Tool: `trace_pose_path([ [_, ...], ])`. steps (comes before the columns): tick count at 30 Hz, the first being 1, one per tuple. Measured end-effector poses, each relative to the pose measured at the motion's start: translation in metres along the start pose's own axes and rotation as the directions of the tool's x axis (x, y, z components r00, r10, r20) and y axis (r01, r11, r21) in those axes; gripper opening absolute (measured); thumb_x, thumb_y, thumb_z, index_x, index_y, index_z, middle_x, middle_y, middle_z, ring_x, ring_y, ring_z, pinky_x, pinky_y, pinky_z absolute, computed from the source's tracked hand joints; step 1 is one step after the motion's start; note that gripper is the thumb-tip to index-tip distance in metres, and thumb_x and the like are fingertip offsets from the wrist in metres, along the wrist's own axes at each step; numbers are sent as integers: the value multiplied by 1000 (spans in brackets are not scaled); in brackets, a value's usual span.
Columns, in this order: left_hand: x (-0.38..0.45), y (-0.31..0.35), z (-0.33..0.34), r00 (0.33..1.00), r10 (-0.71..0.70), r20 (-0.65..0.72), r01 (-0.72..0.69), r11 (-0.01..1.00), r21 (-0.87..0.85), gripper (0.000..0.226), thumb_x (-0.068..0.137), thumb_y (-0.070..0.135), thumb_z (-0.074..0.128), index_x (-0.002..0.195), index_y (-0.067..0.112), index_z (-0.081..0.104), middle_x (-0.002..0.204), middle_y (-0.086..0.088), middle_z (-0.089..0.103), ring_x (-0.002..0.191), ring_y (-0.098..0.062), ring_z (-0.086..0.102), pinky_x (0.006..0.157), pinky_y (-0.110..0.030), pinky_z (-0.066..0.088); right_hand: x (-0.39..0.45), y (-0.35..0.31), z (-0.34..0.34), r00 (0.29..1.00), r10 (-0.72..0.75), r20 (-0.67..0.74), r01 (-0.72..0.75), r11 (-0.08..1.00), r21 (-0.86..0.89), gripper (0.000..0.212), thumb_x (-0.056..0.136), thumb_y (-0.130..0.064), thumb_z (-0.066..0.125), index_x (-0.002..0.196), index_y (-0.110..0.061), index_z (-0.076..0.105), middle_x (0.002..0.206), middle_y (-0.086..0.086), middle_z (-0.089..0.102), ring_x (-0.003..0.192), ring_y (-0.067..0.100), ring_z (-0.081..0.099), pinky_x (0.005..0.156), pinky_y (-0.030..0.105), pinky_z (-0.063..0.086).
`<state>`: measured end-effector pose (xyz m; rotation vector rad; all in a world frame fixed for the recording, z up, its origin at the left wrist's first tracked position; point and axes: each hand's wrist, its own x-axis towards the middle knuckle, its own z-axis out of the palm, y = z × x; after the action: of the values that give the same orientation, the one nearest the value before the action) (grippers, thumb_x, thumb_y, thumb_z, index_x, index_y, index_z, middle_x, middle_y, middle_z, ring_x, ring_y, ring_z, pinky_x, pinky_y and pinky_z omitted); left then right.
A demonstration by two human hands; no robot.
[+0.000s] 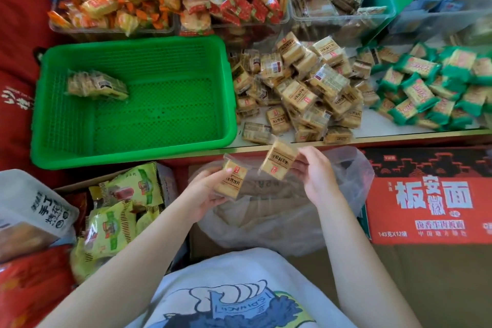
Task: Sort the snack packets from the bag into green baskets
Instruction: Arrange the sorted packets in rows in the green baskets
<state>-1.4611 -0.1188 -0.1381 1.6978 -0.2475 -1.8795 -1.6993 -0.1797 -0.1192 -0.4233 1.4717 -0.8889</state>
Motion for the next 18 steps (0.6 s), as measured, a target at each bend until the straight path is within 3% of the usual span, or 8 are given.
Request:
trace_pose_path([
  [5, 6, 3, 13, 992, -12, 129, -2, 994, 109, 77, 67, 64, 71, 129, 21, 58, 112, -6, 75, 99, -23, 73, 76, -35, 55, -23, -1, 18, 982, 98, 159, -84, 992, -92, 20, 100, -6, 46, 84, -6, 60, 78, 9, 69, 72, 22, 67, 63, 39, 55],
  [7, 7, 3, 18, 989, 1, 150, -22, 990, 138, 77, 65, 62, 76, 126, 20, 57, 110, -5, 75, 100, -23, 72, 84, -42, 56, -28, 5, 32, 969, 115, 221, -62, 971, -232, 22, 101, -9, 50, 84, -5, 63, 76, 7, 70, 69, 17, 68, 56, 32, 55],
  [9, 9, 2, 20, 996, 41, 75, -53, 986, 160, 69, 69, 52, 80, 125, 18, 58, 104, -3, 77, 99, -23, 72, 95, -49, 55, -25, 12, 41, 969, 101, 223, -2, 914, -405, 20, 100, -19, 58, 90, -5, 67, 80, 5, 68, 72, 15, 66, 54, 25, 51],
  [11, 10, 1, 17, 998, 67, -19, -65, 991, 114, 52, 80, 41, 79, 122, 16, 61, 101, -3, 77, 95, -22, 74, 88, -46, 58, -10, 15, 44, 989, 40, 144, 39, 859, -510, 14, 96, -25, 65, 93, -12, 66, 88, 2, 66, 76, 16, 61, 52, 22, 45],
  [14, 10, 0, 3, 994, 71, -88, -68, 997, 36, 40, 85, 38, 76, 117, 17, 63, 101, -3, 77, 90, -20, 74, 58, -28, 53, 23, 13, 46, 1000, -27, 3, 25, 865, -501, 20, 93, -21, 68, 112, -19, 60, 106, 2, 62, 89, 18, 59, 70, 28, 45],
  [16, 10, -3, -8, 992, 69, -106, -65, 997, 35, 47, 81, 44, 78, 118, 19, 65, 102, -3, 77, 98, -22, 73, 62, -30, 52, 47, 12, 50, 996, -80, 38, 87, 834, -545, 41, 93, -21, 69, 132, -20, 55, 122, 1, 58, 108, 19, 56, 87, 29, 44],
  [18, 10, -7, -15, 992, 57, -110, -55, 998, 24, 55, 75, 52, 81, 118, 19, 67, 103, -3, 77, 104, -26, 71, 82, -41, 53, 66, 12, 57, 992, -89, 84, 121, 798, -590, 57, 90, -23, 73, 142, -20, 51, 134, 1, 57, 122, 20, 54, 95, 29, 42],
])
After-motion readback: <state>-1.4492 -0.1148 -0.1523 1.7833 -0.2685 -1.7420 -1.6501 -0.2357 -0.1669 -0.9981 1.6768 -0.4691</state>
